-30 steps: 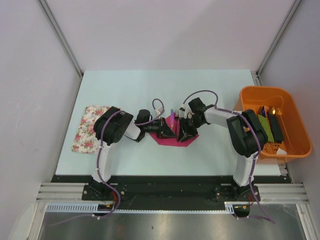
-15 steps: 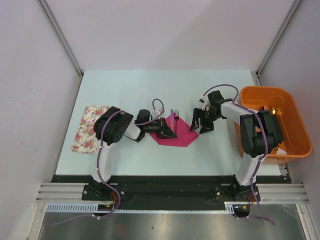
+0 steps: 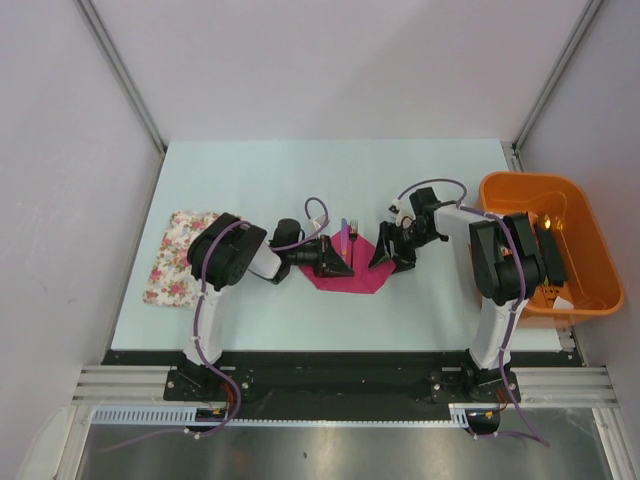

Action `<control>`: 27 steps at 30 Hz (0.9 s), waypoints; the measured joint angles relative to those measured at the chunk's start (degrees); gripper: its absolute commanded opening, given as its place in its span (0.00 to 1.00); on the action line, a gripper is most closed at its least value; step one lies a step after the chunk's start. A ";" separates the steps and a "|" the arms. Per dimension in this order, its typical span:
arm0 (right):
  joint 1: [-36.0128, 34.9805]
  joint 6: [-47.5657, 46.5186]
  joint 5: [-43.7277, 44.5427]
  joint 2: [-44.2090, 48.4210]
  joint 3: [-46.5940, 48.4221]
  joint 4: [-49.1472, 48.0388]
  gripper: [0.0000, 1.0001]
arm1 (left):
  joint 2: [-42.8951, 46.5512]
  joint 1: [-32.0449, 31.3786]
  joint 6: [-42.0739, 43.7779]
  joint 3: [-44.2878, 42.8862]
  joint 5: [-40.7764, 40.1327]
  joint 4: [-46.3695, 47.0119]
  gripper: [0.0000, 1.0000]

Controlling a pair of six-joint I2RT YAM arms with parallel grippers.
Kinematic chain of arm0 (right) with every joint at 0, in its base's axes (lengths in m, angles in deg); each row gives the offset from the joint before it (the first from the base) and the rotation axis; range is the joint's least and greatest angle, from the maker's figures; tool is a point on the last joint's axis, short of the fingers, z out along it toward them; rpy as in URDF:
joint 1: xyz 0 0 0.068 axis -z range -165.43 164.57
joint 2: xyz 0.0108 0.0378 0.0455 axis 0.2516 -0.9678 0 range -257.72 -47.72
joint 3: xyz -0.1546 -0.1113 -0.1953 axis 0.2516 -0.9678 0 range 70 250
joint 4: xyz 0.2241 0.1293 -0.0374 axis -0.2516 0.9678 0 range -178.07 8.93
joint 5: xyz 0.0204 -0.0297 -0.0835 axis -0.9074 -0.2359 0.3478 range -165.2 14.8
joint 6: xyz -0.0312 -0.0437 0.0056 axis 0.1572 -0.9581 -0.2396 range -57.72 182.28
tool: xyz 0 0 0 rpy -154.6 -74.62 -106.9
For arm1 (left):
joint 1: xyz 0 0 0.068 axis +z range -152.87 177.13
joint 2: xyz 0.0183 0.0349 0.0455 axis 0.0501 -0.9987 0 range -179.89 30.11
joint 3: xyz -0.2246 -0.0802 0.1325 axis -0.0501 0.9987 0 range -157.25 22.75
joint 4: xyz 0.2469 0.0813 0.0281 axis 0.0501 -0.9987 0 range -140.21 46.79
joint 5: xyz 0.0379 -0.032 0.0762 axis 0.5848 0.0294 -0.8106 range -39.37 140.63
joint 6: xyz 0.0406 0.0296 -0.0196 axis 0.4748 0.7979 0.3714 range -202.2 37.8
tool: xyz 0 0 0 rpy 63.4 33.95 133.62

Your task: Place the utensils on the paper napkin and roll it up

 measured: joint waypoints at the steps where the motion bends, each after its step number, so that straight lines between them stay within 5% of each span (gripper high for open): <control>1: -0.11 0.37 -1.49 -0.48 0.00 -0.66 0.61 | 0.00 0.00 0.00 0.00 0.00 0.00 0.16; 9: -0.79 4.22 -10.40 -0.98 -0.24 -7.50 0.51 | 0.00 0.22 0.04 0.00 0.00 -0.02 0.16; 16: -1.97 3.06 -8.70 -0.74 -0.24 -6.16 0.45 | 0.00 0.28 0.04 0.00 0.00 0.00 0.16; 23: -2.75 1.27 -5.57 -0.72 -0.26 -4.09 0.13 | 0.00 0.39 0.04 0.00 0.00 0.00 0.15; 27: -3.23 2.36 -6.12 -0.74 -0.20 -4.37 0.06 | 0.00 0.46 0.04 0.00 0.00 0.00 0.15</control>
